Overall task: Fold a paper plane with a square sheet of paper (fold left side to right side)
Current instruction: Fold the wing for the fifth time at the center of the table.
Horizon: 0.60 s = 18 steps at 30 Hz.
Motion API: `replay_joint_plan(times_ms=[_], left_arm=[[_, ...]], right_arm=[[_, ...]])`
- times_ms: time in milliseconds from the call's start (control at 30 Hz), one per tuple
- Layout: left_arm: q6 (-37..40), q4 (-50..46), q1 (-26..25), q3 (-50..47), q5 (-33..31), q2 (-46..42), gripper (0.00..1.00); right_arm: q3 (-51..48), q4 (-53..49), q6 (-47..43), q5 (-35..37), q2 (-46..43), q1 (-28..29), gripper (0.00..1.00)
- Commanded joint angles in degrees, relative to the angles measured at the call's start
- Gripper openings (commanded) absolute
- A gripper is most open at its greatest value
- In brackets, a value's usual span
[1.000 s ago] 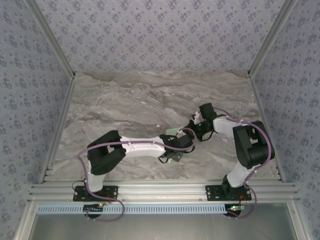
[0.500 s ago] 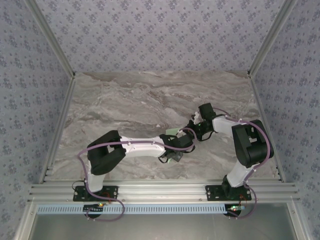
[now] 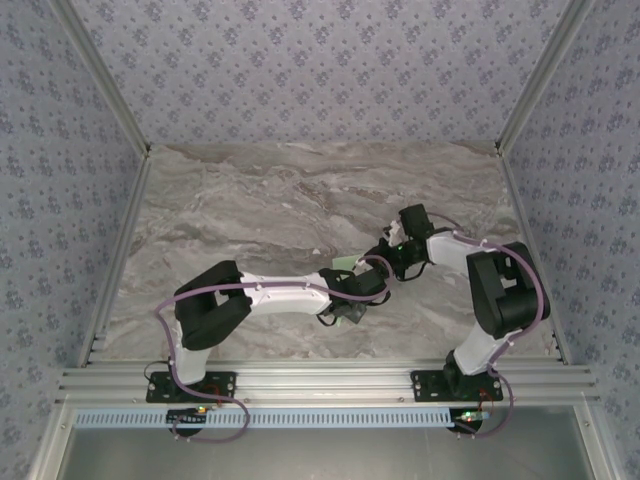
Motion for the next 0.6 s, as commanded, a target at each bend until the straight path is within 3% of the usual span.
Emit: replay_joint_plan(times_ms=[0,100,333,567], left_arm=[[-1.3,1.34,0.16,-0.81,1.03,-2.11,0.17],[-2.19,4.07,1.24,-2.71,3.25,-3.55,0.16],[-5.51,13.27,4.65,-8.97,11.0,-7.79,0.16],[-10.66,25.72,8.41,-16.31,19.34,-10.67,0.16]], right_arm=[[0.06,0.88,-1.26,2.53,-6.58,-1.79,0.32],[-1.8,0.93,-3.19,4.78,-11.78,-3.77,0.5],[-7.74,1.31,-5.61,5.94,-20.75,-8.88,0.78],[-11.71,3.6,-6.32,2.71,-22.74,-9.26,0.82]])
